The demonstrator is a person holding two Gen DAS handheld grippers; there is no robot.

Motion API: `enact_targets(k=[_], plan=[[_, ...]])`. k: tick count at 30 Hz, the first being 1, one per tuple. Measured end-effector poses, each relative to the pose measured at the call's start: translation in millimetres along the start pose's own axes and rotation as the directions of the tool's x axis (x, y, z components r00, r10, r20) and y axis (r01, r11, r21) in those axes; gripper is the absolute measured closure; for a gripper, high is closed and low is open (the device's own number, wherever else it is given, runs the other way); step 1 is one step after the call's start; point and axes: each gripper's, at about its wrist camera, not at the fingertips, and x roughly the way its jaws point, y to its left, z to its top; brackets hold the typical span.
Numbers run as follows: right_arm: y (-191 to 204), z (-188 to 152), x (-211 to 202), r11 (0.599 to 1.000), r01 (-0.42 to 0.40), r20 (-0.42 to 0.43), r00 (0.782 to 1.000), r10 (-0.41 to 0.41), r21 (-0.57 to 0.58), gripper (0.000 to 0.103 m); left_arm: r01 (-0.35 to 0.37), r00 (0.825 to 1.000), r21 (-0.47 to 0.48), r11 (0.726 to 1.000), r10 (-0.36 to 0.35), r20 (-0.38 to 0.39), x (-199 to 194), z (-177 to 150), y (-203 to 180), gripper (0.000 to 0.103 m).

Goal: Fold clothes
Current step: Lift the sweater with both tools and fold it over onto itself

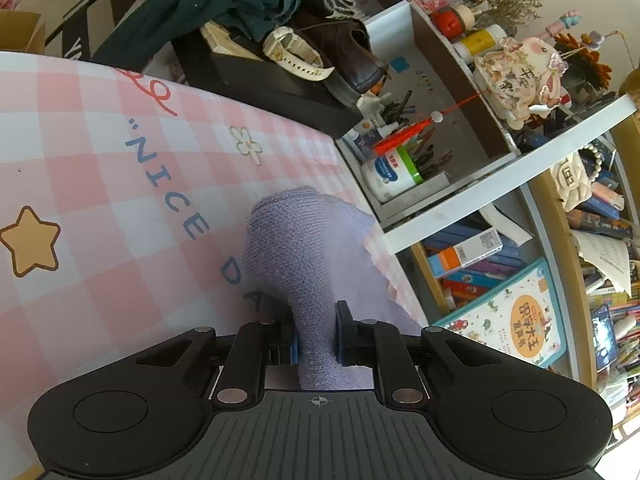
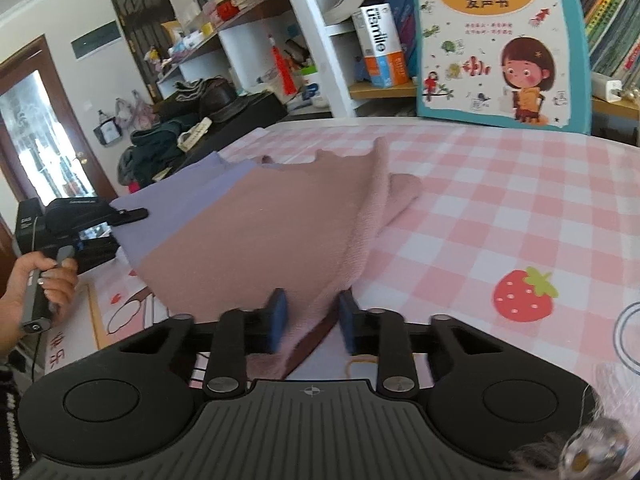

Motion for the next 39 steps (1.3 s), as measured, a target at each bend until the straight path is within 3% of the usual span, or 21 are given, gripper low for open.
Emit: enact_targets(k=[7, 10, 13, 17, 19, 22, 24, 27, 29, 31, 33, 37, 39], plan=[[-7, -2, 1, 0.998, -0.015, 0.000, 1.000, 0.015, 0.054, 0.081, 0.060, 0.996, 0.210, 0.976, -0.073, 0.052, -16, -3, -53, 0.089], [-6, -2, 0, 0.999, -0.010, 0.000, 1.000, 0.010, 0.051, 0.081, 0.084, 0.991, 0.351, 0.933, -0.114, 0.064, -24, -11, -90, 0.089], [-6, -1, 1, 0.999, -0.008, 0.000, 1.000, 0.008, 0.051, 0.081, 0.099, 0.988, 0.500, 0.860, -0.147, 0.056, -29, -26, -131, 0.089], [-5, -1, 1, 0.999, -0.001, 0.000, 1.000, 0.001, 0.050, 0.081, 0.152, 0.982, 0.642, 0.752, -0.189, -0.011, -26, -54, -178, 0.089], [-5, -2, 1, 0.999, 0.003, 0.000, 1.000, -0.003, 0.051, 0.081, 0.172, 0.981, 0.709, 0.684, -0.186, -0.059, -19, -74, -198, 0.088], [-4, -2, 1, 0.999, 0.008, 0.001, 1.000, -0.008, 0.051, 0.081, 0.204, 0.978, 0.805, 0.558, -0.159, -0.138, -4, -114, -216, 0.088], [-4, -2, 1, 0.999, 0.011, 0.000, 1.000, -0.011, 0.049, 0.080, 0.250, 0.968, 0.836, 0.489, -0.115, -0.222, 6, -143, -219, 0.086], [-5, -1, 0, 0.999, 0.008, -0.002, 1.000, -0.008, 0.052, 0.080, 0.266, 0.960, 0.894, 0.361, -0.016, -0.279, 21, -185, -215, 0.078], [-7, -2, -1, 0.998, 0.002, -0.005, 1.000, -0.001, 0.058, 0.080, 0.258, 0.961, 0.923, 0.284, 0.020, -0.275, 23, -203, -210, 0.068], [-9, -2, -3, 0.998, -0.006, -0.009, 1.000, 0.006, 0.066, 0.079, 0.273, 0.957, 0.930, 0.247, 0.026, -0.288, 21, -211, -208, 0.056], [-11, -2, -4, 0.997, -0.009, -0.012, 1.000, 0.010, 0.074, 0.079, 0.319, 0.942, 0.910, 0.264, 0.013, -0.334, 19, -210, -207, 0.045], [-15, -1, -11, 0.997, -0.001, -0.013, 1.000, 0.002, 0.084, 0.069, 0.411, 0.903, 0.854, 0.319, -0.012, -0.430, 13, -195, -204, 0.043], [-20, 1, -19, 0.996, 0.013, 0.005, 1.000, -0.013, 0.084, 0.065, 0.451, 0.882, 0.817, 0.359, -0.038, -0.471, 6, -181, -201, 0.043]])
